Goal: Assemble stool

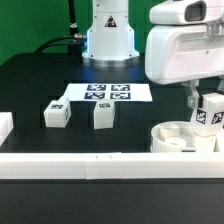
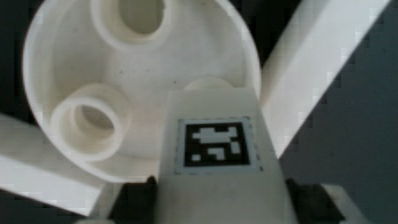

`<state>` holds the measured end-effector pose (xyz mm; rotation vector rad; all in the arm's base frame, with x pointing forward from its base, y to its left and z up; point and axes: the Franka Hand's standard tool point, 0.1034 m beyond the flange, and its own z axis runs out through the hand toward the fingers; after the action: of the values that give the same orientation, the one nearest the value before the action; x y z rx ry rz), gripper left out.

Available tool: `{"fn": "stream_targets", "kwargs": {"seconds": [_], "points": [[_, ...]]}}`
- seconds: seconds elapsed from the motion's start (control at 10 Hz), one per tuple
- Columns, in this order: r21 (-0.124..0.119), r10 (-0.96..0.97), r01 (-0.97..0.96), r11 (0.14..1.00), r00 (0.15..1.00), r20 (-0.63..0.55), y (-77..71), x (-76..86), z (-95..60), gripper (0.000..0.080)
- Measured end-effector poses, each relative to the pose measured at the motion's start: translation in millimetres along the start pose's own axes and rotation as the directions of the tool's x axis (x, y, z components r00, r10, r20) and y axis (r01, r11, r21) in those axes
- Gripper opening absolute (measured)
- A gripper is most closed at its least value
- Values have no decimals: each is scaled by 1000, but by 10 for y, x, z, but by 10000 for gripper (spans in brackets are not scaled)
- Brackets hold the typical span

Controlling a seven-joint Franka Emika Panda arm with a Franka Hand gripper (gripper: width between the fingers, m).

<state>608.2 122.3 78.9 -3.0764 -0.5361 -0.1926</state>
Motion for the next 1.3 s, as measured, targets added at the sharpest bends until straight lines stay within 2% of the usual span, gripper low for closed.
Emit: {"fn": "stream_targets", "kwargs": {"seconds": [0.2, 0.4, 0.7, 0.9, 1.1, 1.3], "points": [[6, 243, -243, 970, 970, -29, 6, 6, 9, 338], [8, 499, -499, 867, 866, -41, 13, 1, 14, 338], [24, 677, -676, 736, 736, -35, 39, -6, 15, 338], [29, 735, -734, 678, 677, -31, 46, -7, 15, 338], [42, 825, -824, 566, 565, -20, 59, -9, 15, 338], [67, 928, -926, 372, 372, -6, 43, -14, 16, 338]]}}
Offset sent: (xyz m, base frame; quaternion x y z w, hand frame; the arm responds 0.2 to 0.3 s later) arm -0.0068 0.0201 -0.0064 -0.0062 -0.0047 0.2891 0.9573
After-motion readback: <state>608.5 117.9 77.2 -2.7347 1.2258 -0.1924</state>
